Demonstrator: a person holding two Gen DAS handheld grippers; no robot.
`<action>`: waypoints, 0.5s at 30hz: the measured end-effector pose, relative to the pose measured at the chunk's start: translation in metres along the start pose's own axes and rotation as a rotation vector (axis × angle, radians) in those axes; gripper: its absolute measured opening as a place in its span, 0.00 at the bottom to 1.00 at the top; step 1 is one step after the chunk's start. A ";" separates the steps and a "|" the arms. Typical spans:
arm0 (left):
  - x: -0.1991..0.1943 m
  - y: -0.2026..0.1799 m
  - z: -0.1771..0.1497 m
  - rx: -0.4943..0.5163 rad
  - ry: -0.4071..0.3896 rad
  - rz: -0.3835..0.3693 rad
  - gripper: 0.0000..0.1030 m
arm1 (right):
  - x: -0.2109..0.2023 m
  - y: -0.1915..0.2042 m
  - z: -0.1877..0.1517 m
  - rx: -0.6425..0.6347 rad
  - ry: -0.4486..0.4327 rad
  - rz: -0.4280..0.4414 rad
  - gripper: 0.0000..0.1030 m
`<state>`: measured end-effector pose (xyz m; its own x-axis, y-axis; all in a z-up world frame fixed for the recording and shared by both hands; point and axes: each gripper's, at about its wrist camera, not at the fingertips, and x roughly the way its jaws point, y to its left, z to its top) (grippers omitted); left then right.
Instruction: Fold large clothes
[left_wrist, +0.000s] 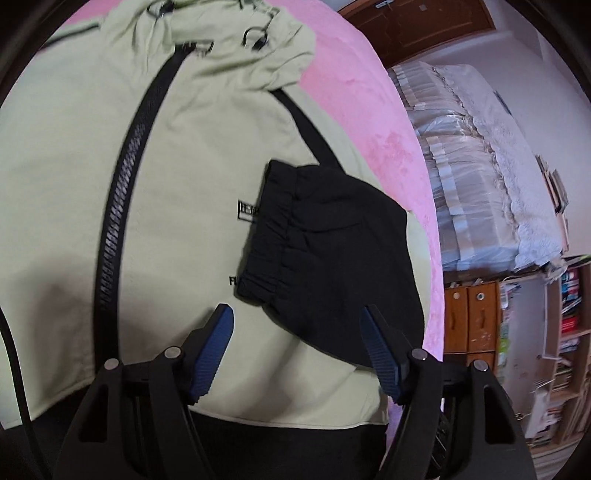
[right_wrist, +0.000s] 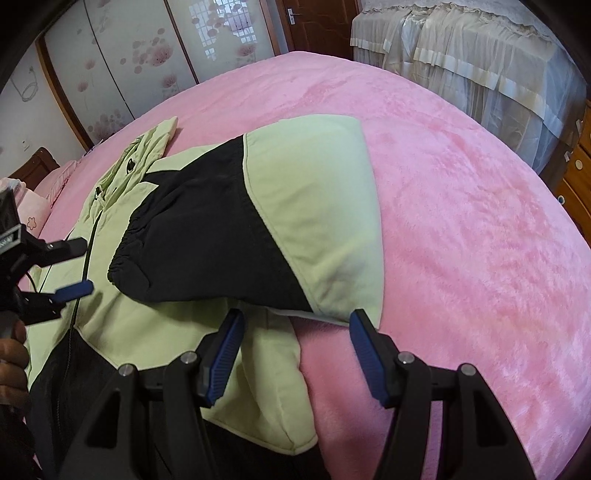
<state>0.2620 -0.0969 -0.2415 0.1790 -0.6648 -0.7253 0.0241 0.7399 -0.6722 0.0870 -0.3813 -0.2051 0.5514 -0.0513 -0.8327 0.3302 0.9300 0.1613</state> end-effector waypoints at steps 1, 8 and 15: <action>0.005 0.003 -0.001 -0.016 0.005 -0.012 0.67 | 0.001 0.000 -0.001 0.002 0.001 0.002 0.58; 0.035 0.012 -0.004 -0.097 -0.055 -0.122 0.67 | 0.002 -0.002 -0.003 0.009 -0.002 0.010 0.58; 0.057 0.003 0.001 -0.156 -0.084 -0.143 0.05 | 0.002 -0.004 -0.006 0.017 -0.005 0.020 0.58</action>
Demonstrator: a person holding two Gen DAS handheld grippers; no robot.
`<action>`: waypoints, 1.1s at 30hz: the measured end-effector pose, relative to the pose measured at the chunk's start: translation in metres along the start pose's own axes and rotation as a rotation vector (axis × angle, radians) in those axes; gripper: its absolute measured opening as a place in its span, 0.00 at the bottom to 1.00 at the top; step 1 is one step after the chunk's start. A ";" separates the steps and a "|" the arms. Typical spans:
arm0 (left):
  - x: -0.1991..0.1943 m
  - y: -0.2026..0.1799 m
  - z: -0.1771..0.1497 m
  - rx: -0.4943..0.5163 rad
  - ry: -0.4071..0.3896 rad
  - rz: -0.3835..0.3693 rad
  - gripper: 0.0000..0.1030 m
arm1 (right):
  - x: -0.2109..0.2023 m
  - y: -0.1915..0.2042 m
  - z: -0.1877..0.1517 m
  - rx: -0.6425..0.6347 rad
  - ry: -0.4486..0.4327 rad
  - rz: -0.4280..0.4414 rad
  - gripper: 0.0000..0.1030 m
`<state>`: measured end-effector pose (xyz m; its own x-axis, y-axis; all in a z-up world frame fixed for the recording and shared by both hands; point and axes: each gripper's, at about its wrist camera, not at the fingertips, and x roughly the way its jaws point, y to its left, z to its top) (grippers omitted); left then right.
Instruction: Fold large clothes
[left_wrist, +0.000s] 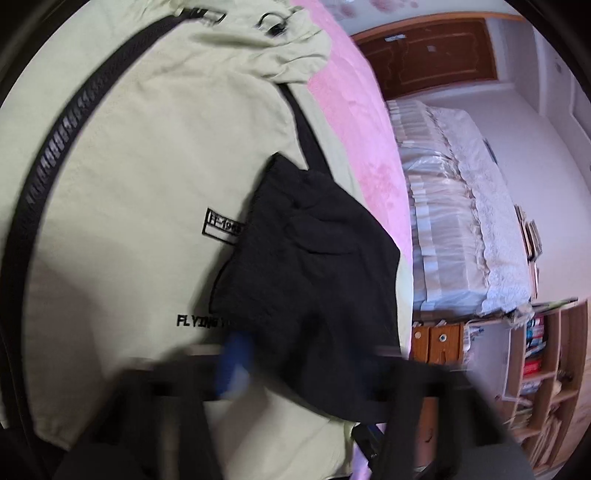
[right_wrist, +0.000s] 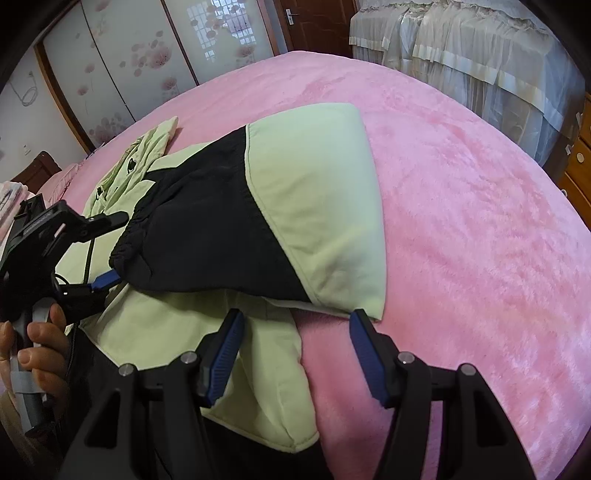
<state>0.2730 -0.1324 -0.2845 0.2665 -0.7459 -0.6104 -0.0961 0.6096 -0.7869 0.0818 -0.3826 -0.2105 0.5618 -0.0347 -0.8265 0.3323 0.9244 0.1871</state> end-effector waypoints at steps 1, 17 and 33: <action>0.003 0.001 -0.001 -0.027 0.011 0.021 0.06 | 0.000 -0.001 0.000 0.004 -0.001 0.003 0.58; -0.123 -0.168 -0.003 0.342 -0.352 -0.021 0.03 | 0.004 0.007 0.015 0.031 -0.017 0.025 0.58; -0.193 -0.017 0.035 0.150 -0.455 0.282 0.03 | 0.014 0.031 0.018 -0.134 -0.014 -0.123 0.11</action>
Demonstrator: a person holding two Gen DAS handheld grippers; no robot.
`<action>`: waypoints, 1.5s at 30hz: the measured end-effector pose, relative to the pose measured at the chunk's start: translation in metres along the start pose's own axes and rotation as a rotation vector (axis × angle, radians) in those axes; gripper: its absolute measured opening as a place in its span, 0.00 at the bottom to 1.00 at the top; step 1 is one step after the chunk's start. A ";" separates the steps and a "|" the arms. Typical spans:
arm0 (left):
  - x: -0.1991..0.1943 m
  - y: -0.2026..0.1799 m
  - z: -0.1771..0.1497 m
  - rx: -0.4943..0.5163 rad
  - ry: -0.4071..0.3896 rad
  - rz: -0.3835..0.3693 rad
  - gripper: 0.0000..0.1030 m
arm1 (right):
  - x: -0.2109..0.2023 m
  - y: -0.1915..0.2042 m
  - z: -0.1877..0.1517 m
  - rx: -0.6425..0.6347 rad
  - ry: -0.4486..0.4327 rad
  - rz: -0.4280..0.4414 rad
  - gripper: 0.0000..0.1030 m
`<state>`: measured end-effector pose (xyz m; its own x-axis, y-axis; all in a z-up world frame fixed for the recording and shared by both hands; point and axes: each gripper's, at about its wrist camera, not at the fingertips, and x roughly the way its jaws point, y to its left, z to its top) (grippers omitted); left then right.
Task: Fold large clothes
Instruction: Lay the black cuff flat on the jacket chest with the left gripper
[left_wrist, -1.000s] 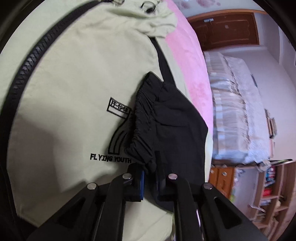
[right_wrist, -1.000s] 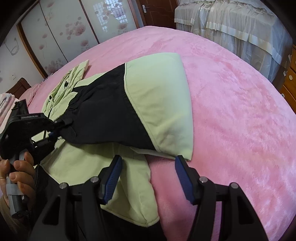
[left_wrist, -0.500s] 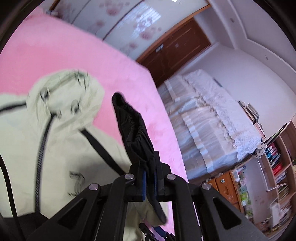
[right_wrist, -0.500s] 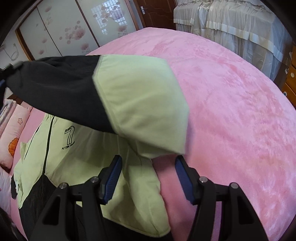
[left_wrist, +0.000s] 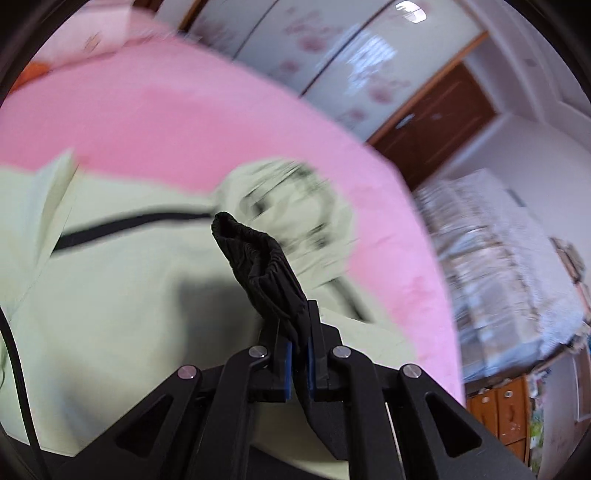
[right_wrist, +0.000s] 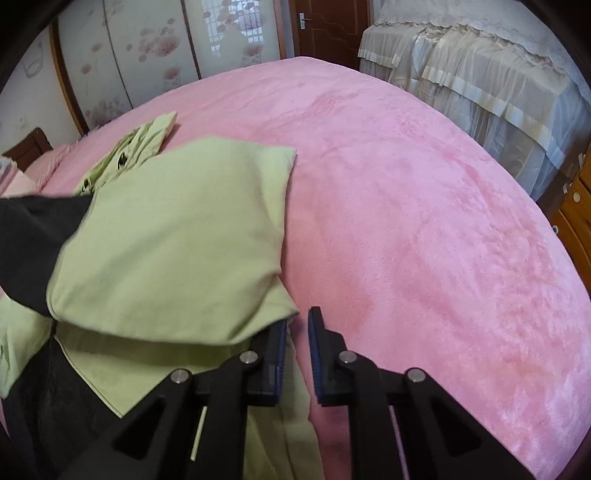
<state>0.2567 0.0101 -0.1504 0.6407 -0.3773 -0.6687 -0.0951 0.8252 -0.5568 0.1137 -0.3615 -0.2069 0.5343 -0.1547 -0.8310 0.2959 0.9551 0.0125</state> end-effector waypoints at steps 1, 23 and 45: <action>0.010 0.013 -0.003 -0.021 0.025 0.015 0.03 | 0.000 0.004 -0.003 -0.025 0.003 -0.021 0.11; 0.041 0.051 -0.031 0.080 0.232 0.137 0.27 | 0.022 -0.012 0.113 0.035 0.086 0.100 0.57; 0.132 0.027 0.021 0.206 0.273 0.192 0.09 | 0.119 0.006 0.139 -0.014 0.191 -0.021 0.10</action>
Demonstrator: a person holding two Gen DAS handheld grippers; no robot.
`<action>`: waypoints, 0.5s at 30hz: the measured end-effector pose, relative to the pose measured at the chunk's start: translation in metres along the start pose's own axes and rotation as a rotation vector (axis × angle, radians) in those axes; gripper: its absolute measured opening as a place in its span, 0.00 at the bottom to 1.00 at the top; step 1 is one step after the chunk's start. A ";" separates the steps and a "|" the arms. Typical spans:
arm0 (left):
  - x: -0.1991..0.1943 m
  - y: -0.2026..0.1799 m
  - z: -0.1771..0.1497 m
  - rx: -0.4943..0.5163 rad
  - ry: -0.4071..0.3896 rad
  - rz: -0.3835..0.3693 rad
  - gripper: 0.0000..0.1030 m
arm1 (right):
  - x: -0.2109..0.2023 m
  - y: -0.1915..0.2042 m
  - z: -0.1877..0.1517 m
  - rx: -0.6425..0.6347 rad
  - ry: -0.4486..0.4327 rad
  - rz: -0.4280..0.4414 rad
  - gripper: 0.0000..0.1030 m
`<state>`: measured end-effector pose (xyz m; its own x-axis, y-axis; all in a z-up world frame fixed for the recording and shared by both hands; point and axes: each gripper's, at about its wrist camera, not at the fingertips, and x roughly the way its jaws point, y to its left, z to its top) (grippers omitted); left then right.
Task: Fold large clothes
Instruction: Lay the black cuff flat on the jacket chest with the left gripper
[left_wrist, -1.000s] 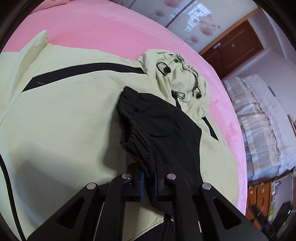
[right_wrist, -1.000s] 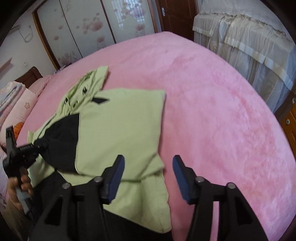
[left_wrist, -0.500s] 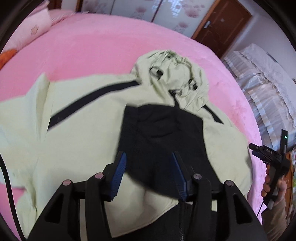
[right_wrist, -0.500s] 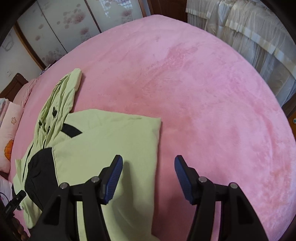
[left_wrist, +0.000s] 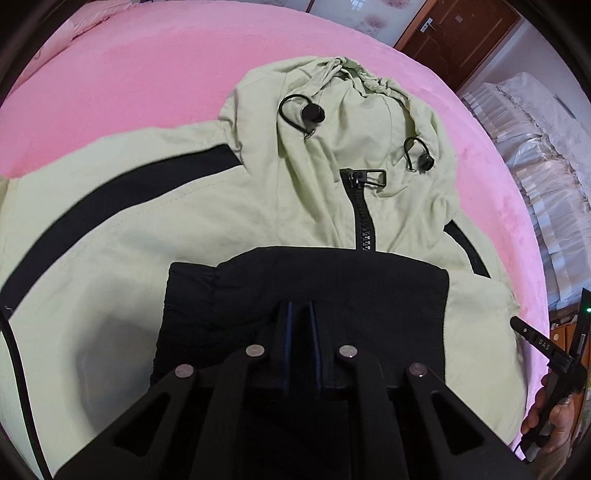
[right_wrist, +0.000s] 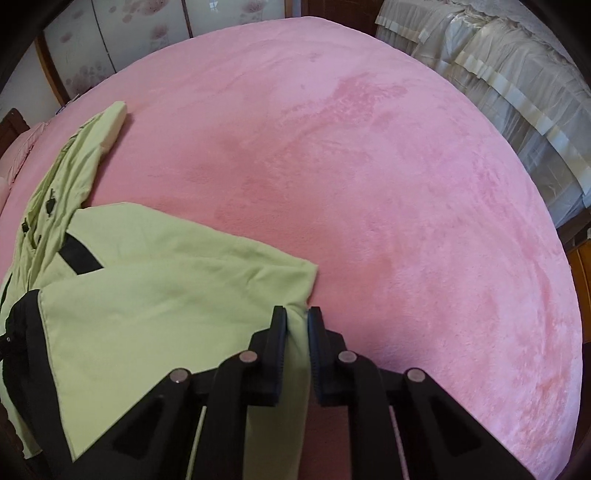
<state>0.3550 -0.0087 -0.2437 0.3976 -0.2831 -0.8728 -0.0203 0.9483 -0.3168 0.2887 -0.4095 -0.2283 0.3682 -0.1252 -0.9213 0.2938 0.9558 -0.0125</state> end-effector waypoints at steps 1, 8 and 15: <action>-0.001 0.002 -0.001 -0.004 -0.003 -0.012 0.09 | 0.000 0.000 -0.001 0.002 -0.004 0.002 0.10; -0.049 -0.006 -0.017 0.031 -0.054 0.056 0.52 | -0.063 0.019 -0.020 -0.037 -0.130 -0.001 0.16; -0.091 -0.009 -0.076 0.048 -0.115 0.039 0.69 | -0.125 0.095 -0.100 -0.204 -0.172 0.220 0.22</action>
<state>0.2497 -0.0021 -0.1897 0.5004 -0.2305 -0.8346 0.0050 0.9647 -0.2634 0.1827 -0.2762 -0.1536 0.5515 0.0631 -0.8318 0.0148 0.9962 0.0854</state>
